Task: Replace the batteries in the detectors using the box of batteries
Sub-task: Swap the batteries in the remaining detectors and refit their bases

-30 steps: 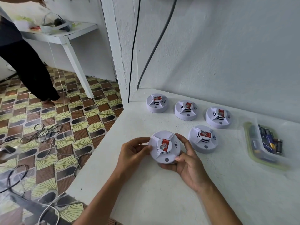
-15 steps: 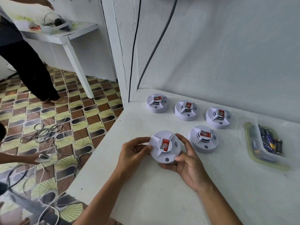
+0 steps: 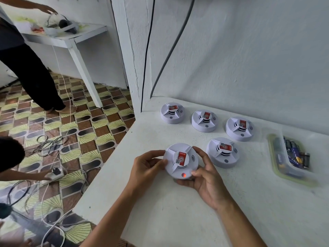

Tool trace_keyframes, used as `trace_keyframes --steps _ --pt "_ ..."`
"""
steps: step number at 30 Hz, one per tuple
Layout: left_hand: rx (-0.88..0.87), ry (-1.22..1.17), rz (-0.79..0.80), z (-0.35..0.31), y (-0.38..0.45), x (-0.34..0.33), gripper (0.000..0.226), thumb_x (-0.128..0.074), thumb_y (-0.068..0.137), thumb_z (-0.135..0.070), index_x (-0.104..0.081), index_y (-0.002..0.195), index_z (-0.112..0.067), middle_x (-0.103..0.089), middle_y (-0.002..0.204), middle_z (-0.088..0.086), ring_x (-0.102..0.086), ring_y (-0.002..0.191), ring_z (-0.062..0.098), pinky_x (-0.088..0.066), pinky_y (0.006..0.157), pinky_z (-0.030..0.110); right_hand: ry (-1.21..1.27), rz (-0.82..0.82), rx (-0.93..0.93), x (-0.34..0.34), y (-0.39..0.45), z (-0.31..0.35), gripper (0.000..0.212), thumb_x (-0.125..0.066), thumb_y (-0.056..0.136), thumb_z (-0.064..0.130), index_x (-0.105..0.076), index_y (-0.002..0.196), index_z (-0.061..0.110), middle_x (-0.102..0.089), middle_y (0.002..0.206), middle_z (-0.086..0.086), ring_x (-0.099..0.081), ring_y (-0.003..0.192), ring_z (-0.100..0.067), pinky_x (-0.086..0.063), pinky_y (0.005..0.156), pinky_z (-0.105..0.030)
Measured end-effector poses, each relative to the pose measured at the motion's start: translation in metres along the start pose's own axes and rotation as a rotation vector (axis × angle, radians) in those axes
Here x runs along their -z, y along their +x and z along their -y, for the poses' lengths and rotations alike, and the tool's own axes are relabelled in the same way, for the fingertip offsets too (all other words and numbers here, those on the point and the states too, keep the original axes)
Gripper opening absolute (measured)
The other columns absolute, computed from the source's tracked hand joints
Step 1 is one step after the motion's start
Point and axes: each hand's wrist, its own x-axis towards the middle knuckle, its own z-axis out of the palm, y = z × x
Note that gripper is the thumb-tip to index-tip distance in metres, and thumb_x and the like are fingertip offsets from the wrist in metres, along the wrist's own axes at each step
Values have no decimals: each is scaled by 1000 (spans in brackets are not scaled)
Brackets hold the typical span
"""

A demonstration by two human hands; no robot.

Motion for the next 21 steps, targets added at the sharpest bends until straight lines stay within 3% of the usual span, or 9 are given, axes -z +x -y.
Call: trace_keyframes --steps 8,14,21 --pt "6 3 10 1 0 1 32 -70 81 -22 -71 111 -11 -77 95 7 -73 89 28 -58 82 45 2 -5 -3 0 0 0 62 -55 69 -3 -54 125 22 -64 115 -17 -64 96 -36 -53 79 -58" --pt "17 25 0 1 0 1 23 -69 88 -9 -71 110 -11 -77 96 5 -73 89 25 -58 83 47 -4 -4 -2 0 -1 0 62 -56 70 -2 -52 127 22 -66 113 -14 -65 96 -36 -54 79 -58" --pt "26 24 6 2 0 1 24 -70 88 -12 -71 112 -11 -76 96 6 -73 90 28 -57 84 51 -1 -7 -1 -1 0 0 61 -56 70 -2 -54 126 23 -65 115 -15 -64 97 -36 -54 79 -58"
